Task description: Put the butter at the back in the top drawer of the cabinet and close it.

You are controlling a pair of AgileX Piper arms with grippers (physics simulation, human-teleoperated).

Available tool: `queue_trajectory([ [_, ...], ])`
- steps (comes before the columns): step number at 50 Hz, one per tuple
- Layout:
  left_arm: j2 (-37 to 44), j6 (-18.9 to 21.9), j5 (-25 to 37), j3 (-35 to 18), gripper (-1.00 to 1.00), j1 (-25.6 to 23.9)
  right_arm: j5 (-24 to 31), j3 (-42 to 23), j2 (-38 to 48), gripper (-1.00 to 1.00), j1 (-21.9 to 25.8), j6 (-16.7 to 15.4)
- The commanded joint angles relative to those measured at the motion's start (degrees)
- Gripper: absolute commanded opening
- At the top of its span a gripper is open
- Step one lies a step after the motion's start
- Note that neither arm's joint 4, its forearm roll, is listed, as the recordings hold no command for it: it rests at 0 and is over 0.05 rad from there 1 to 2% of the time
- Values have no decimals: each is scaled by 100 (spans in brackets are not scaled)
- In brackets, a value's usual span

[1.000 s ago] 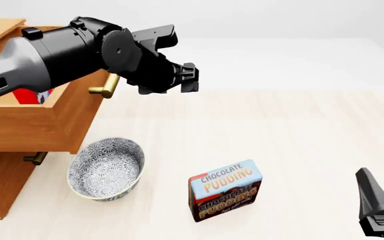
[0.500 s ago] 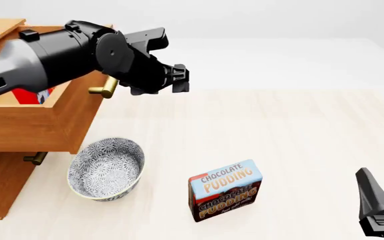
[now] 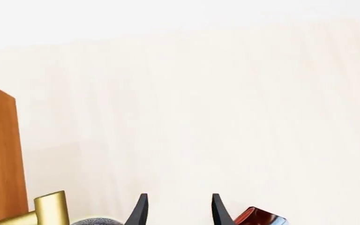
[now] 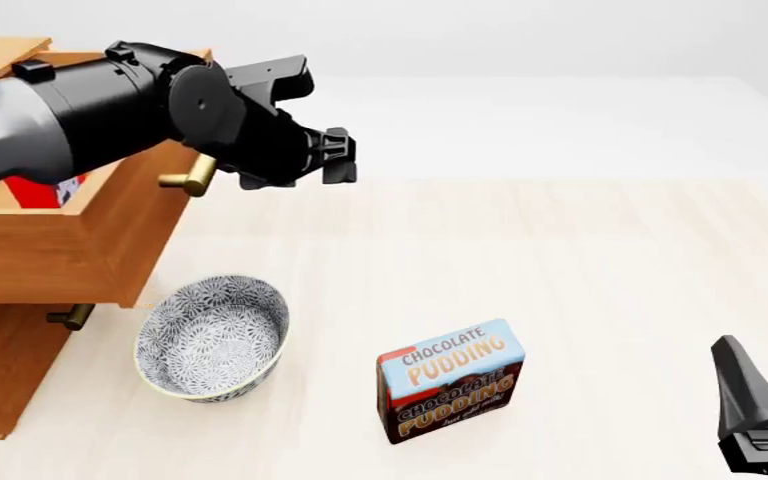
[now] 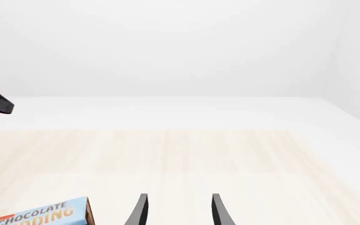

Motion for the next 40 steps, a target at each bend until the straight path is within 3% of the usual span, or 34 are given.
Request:
queue_trajectory([
  [1, -29, 44, -3, 87, 100, 123, 0, 0, 0, 100, 0, 0],
  [12, -139, 94, 9, 234, 100, 313, 0, 0, 0, 100, 0, 0],
  [13, -246, 198, 65, 263, 100, 513, 0, 0, 0, 100, 0, 0],
  [24, -247, 198, 65, 264, 100, 513, 0, 0, 0, 100, 0, 0],
  [28, -512, 263, 162, 437, 100, 829, 0, 0, 0, 100, 0, 0],
  [40, -732, 303, 147, 660, 100, 1055, 0, 0, 0, 100, 0, 0],
])
